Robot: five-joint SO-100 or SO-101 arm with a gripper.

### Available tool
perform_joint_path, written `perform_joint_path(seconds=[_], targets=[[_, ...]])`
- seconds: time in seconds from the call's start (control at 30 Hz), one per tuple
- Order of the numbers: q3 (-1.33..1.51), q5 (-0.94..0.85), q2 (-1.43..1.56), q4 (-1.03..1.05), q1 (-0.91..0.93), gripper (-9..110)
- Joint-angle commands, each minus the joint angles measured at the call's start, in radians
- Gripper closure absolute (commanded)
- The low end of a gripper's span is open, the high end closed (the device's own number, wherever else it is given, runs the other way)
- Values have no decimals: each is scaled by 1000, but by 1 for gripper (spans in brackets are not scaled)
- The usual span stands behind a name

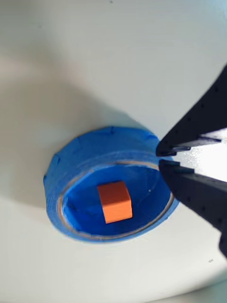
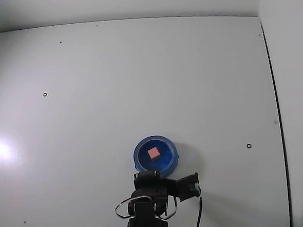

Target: Grasp a block and put it in the bin.

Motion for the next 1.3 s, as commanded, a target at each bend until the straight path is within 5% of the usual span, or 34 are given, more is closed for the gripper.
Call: perform_joint_path(seconds=[0.0, 1.27], targets=[[18, 5, 14, -3, -6, 102], [17, 18, 14, -6, 5, 101]])
